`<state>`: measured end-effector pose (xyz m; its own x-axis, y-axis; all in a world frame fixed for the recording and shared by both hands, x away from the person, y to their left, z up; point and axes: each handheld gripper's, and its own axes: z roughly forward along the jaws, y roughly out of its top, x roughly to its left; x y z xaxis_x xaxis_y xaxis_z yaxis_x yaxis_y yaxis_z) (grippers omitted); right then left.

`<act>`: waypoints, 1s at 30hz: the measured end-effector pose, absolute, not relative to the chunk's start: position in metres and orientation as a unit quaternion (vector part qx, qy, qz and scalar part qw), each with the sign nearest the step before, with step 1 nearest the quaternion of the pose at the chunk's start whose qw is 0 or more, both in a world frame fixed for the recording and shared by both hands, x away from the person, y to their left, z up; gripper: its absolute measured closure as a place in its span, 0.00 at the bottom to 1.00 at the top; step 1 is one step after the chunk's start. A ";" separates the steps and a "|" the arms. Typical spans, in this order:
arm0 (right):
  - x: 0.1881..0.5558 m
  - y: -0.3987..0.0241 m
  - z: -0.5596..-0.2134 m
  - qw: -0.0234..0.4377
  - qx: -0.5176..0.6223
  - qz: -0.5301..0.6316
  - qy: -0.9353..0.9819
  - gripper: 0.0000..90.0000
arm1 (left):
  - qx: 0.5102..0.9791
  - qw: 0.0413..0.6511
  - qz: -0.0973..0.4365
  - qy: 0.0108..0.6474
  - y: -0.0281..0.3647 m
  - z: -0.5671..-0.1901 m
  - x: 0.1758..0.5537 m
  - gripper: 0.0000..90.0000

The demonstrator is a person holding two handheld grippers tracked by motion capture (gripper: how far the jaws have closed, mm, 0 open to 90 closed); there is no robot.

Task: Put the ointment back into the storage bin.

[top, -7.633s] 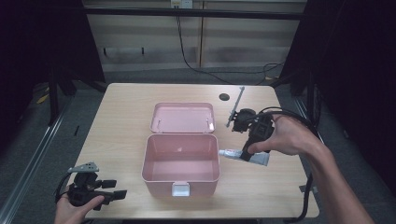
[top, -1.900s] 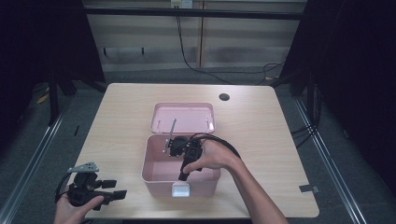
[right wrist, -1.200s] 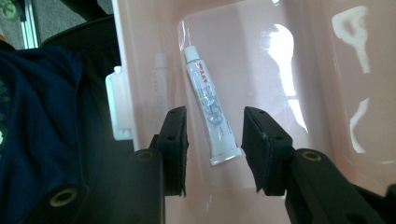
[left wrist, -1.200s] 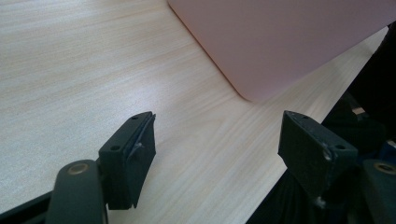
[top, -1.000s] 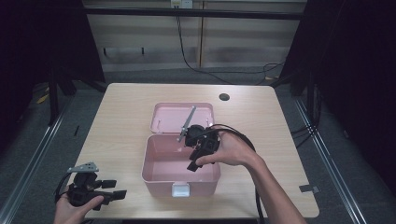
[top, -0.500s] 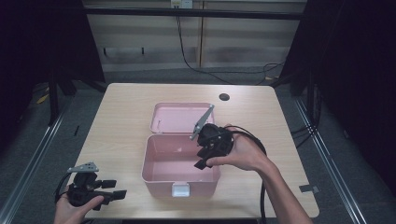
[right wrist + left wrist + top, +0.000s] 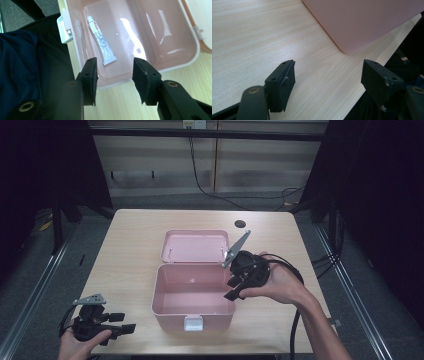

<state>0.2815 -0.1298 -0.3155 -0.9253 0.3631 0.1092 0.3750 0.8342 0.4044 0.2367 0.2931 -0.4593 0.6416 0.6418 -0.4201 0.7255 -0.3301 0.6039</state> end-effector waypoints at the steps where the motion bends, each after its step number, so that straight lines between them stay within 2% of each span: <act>1: 0.281 -0.132 -0.314 0.015 -0.193 -0.214 -0.957 0.62 | 0.814 0.398 -0.053 0.420 0.293 -0.459 0.237 0.30; 16: 0.272 -0.163 -0.324 0.027 -0.211 -0.182 -0.960 0.62 | 0.815 0.396 -0.053 0.419 0.293 -0.459 0.237 0.30; 30: 0.258 -0.197 -0.370 0.046 -0.255 -0.169 -0.951 0.59 | 0.816 0.395 -0.052 0.420 0.293 -0.460 0.237 0.30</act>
